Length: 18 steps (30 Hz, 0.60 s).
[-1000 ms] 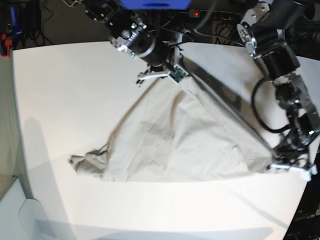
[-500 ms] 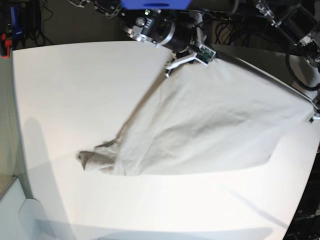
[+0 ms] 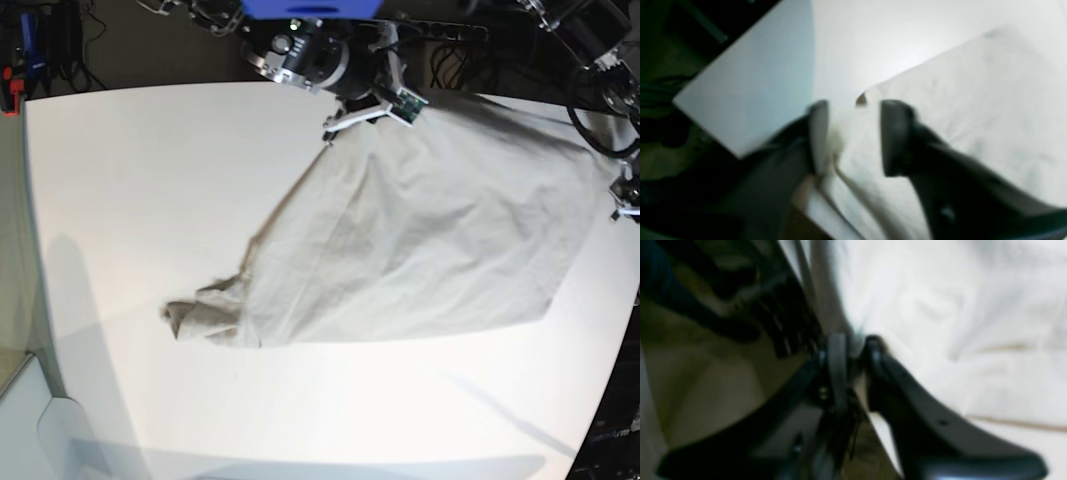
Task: Layout the t-shirt on the table in an organized manner, then fold the t-shirt properly
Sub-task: 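Lift and stretch the shirt with both grippers, then release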
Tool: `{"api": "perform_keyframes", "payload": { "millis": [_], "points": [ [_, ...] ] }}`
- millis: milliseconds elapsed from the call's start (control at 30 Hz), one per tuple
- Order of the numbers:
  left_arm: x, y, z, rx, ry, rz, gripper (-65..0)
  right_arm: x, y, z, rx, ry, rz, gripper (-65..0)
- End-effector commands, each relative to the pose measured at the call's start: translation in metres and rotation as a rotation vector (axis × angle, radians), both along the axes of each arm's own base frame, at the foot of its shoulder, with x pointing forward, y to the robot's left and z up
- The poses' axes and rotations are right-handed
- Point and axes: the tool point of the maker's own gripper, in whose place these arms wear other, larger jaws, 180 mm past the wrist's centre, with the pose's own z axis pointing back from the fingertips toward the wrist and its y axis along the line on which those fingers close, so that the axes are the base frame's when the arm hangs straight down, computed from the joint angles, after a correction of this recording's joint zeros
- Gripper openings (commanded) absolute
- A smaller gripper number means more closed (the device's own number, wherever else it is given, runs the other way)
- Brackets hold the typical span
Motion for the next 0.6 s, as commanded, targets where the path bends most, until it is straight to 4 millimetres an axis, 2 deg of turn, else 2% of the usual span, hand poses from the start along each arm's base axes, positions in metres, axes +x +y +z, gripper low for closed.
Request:
{"api": "perform_keyframes", "payload": {
  "millis": [0,100,200,300,433,567],
  "points": [
    [0.008,0.009,0.018,0.045,-0.046,-0.002,-31.4,-0.015,0.024,0.020,0.063,-0.016,0.032,-47.4],
    [0.007,0.009,0.017,0.048,-0.044,-0.003,-22.4,-0.014,0.024,0.020,0.054,-0.014,0.031,-41.1],
    [0.008,0.008,0.019,0.049,-0.051,-0.005,-22.0,-0.012,0.023,0.021,0.055,-0.016,0.025,-42.1],
    [0.012,0.004,0.019,0.033,-0.067,-0.007,-22.0,-0.001,0.016,0.019,0.048,-0.021,-0.011,-43.7],
    [0.023,-0.013,0.017,-0.050,-0.125,-0.039,-22.0,0.017,0.004,0.017,0.036,-0.026,-0.070,-43.6],
    [0.040,-0.041,0.010,-0.088,-0.126,-0.124,-22.0,0.028,-0.005,0.015,0.025,-0.031,-0.108,-43.5]
  ]
}}
